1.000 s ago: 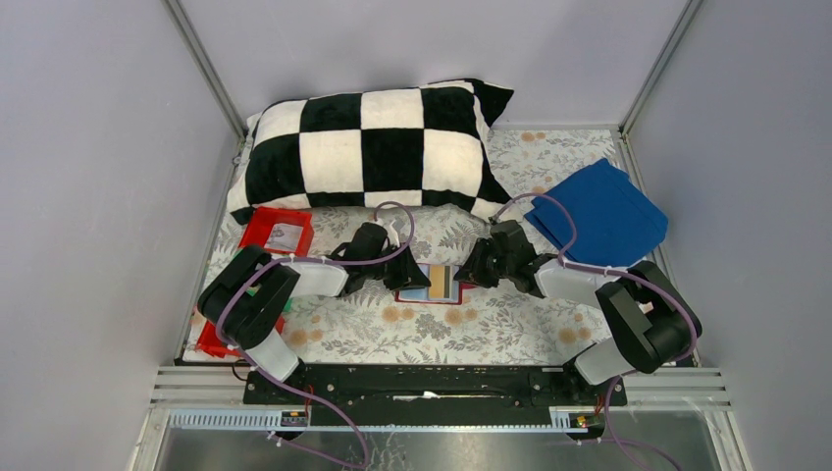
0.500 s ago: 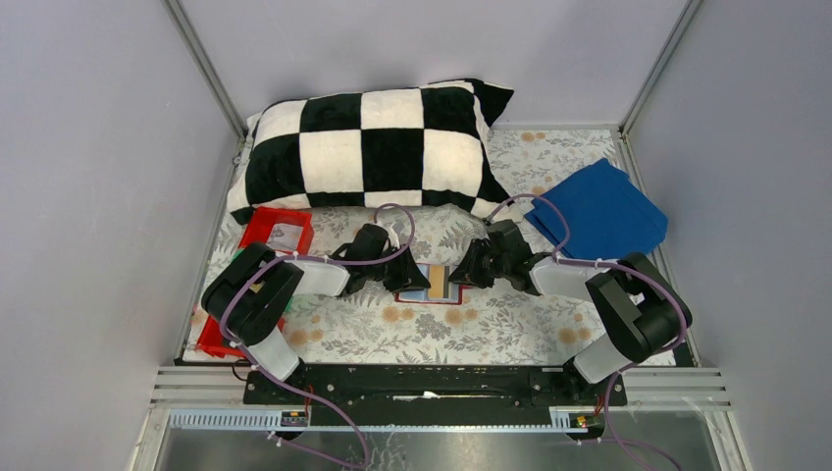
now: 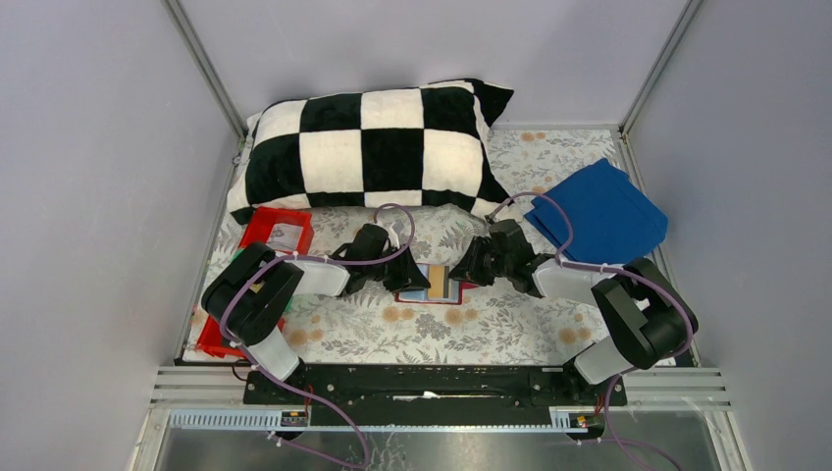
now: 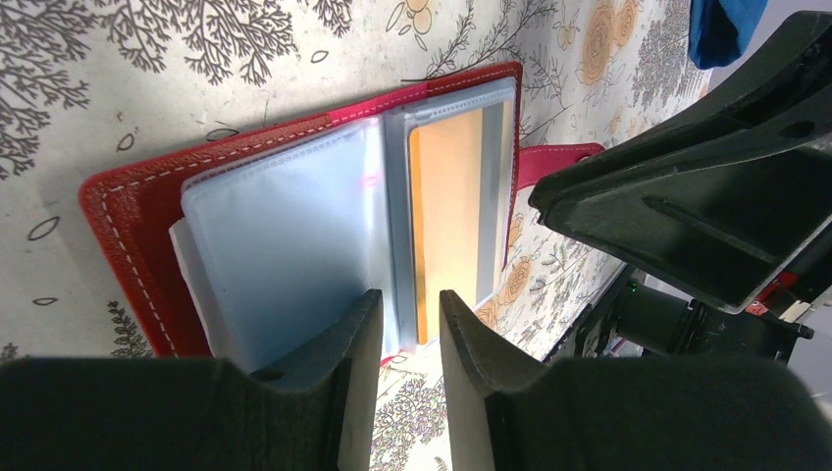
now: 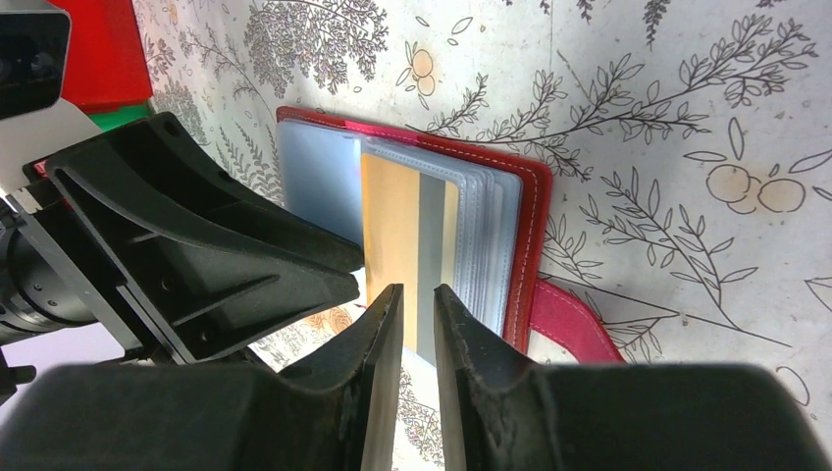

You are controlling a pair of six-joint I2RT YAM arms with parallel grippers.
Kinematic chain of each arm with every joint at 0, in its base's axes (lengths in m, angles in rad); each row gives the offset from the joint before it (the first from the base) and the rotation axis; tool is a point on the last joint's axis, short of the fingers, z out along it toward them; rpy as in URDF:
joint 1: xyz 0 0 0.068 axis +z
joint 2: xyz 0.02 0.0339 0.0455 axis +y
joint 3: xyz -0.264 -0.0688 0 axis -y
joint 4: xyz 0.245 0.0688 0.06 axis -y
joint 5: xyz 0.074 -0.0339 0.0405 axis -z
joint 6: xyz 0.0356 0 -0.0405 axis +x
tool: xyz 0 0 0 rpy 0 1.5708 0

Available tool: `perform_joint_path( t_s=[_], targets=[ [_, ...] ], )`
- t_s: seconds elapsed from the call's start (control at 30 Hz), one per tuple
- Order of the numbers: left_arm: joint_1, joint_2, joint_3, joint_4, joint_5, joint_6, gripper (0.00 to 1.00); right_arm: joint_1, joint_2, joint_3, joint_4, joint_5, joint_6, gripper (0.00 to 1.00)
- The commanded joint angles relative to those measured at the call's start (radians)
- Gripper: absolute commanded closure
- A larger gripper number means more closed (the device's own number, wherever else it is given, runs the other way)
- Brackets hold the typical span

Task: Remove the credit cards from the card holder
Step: Remove the credit card from the card holder.

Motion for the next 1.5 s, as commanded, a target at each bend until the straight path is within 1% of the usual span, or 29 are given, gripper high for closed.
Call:
perform_joint_path(
  t_s=[0.0, 0.33, 0.73, 0.9, 1.13, 1.47],
  targets=[
    [0.001, -0.002, 0.016, 0.025, -0.002, 0.017, 0.67, 0.009, 0.001, 0.012, 0.027, -0.011, 0.001, 0.75],
    [0.003, 0.005, 0.023, 0.024, -0.003, 0.023, 0.67, 0.032, 0.076, 0.006, 0.059, -0.034, 0.013, 0.74],
    [0.024, -0.001, 0.023, 0.015, -0.007, 0.03, 0.68, 0.031, 0.086, 0.0, 0.061, -0.02, 0.013, 0.74],
    [0.051, 0.004, 0.012, 0.051, 0.03, 0.02, 0.7, 0.031, 0.091, -0.004, 0.058, -0.02, 0.013, 0.75],
    [0.052, 0.016, 0.01, 0.082, 0.054, 0.008, 0.7, 0.031, 0.04, -0.016, 0.028, 0.037, 0.012, 0.74],
    [0.052, 0.018, 0.002, 0.076, 0.054, 0.014, 0.7, 0.031, 0.061, -0.016, 0.031, 0.017, 0.009, 0.74]
  ],
)
